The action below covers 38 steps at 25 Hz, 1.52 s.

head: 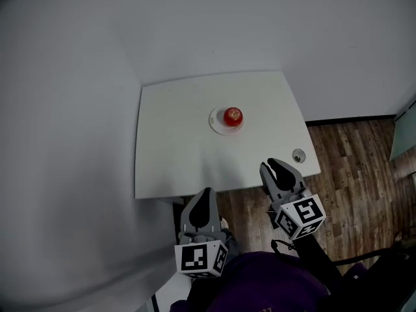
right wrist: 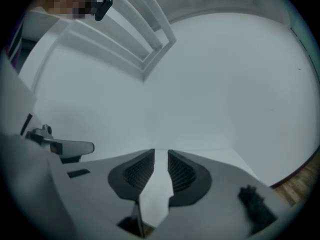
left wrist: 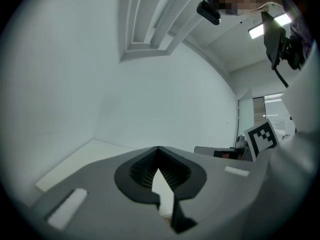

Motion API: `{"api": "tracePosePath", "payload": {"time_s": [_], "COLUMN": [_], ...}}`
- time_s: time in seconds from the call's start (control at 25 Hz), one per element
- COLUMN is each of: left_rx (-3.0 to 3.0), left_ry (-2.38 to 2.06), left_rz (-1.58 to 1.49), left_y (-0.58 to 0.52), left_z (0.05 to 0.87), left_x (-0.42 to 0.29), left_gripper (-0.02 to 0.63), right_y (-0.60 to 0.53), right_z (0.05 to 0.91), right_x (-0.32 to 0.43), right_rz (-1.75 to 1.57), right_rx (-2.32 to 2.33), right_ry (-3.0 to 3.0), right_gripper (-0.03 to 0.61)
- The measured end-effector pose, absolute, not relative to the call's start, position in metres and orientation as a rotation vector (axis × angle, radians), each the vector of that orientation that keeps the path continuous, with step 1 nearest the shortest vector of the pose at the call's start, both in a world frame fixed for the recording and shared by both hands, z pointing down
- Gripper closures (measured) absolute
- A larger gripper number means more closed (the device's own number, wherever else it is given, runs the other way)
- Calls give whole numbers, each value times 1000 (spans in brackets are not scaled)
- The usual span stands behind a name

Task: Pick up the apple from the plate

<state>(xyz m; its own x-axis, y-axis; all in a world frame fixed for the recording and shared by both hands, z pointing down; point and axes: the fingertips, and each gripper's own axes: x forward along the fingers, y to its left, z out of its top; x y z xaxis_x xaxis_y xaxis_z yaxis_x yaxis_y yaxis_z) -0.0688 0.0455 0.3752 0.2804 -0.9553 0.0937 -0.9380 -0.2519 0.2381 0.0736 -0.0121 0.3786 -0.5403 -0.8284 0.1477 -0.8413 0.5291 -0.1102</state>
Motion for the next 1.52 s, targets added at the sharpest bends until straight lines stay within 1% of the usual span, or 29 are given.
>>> {"api": "tracePosePath", "payload": {"time_s": [0.08, 0.36, 0.72, 0.84, 0.96, 1.16, 1.32, 1.52], "left_rx": [2313, 2334, 2288, 2297, 2287, 2197, 2136, 2069], "left_ry": [-1732, -1689, -1676, -1669, -1689, -1773, -1843, -1919], "left_rz": [-97, -76, -33, -8, 15, 17, 32, 36], "left_y": [26, -29, -78, -96, -114, -133, -143, -147], "left_z": [377, 386, 400, 401, 400, 405, 409, 410], "left_x": [-77, -98, -89, -80, -75, -81, -89, -94], "left_gripper": [609, 609, 609, 609, 609, 609, 609, 609], "right_y": [-33, -91, -143, -166, -191, -230, -254, -269], "right_z": [381, 392, 420, 431, 446, 479, 514, 551], "right_x": [65, 47, 55, 53, 46, 32, 25, 18], "right_rz": [256, 268, 321, 339, 368, 294, 275, 281], "right_rx": [1468, 1509, 1439, 1359, 1263, 1098, 973, 865], "right_ry": [-2670, -2619, -2576, -2574, -2565, -2532, -2473, -2397], "right_gripper": [499, 494, 479, 442, 377, 273, 239, 227]}}
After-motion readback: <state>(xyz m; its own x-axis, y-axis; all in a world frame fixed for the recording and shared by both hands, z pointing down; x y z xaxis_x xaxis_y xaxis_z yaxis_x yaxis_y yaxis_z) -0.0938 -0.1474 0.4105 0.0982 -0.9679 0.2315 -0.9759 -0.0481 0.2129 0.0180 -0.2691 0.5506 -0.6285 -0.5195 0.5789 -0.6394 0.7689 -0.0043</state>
